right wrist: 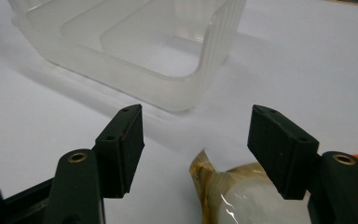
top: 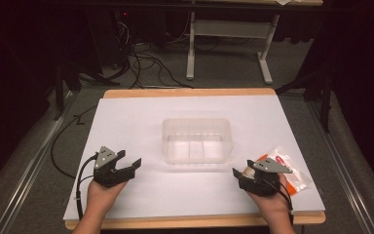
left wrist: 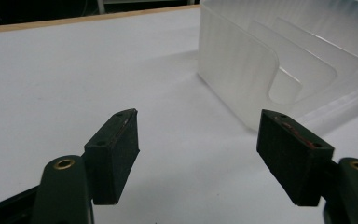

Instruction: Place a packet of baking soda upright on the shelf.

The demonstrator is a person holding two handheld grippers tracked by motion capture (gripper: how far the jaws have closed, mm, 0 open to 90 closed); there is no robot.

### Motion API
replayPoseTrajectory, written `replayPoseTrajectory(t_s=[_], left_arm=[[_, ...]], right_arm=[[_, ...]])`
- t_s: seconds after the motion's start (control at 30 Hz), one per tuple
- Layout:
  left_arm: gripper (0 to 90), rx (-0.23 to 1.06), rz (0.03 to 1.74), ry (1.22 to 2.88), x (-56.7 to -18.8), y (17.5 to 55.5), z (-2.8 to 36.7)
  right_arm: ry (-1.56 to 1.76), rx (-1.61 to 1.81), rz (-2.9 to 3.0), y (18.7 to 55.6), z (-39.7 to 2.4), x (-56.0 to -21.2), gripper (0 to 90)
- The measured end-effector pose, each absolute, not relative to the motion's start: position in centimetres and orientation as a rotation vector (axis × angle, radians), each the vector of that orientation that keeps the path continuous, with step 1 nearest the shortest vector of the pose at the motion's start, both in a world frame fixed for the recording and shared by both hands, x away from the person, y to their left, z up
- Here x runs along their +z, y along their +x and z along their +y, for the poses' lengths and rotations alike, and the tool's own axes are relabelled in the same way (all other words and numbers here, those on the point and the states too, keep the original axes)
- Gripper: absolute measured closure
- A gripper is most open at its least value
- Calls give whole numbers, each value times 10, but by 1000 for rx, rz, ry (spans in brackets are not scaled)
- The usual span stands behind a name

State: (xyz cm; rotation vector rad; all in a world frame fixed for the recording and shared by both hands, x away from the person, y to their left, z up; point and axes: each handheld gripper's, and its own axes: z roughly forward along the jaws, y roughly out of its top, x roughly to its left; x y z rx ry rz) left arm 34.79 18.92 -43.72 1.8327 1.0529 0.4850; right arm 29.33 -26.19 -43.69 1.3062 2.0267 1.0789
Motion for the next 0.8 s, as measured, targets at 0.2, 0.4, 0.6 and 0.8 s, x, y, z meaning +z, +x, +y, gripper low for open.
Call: replayPoseTrajectory(t_s=[0.2,0.4,0.6,0.8], left_arm=[[289,469,1024,1940,-444,349,184],[293,478,1015,1961,-446,349,182],[293,484,1005,1968,-446,349,182],[297,495,999,2009,-449,350,179]], right_arm=[[1299,1093,2017,288,-268,-436,362],[1298,1094,2015,288,-273,-435,355],[1340,1098,1962,289,-292,-432,353],[1424,1069,1910,289,-317,-433,353]])
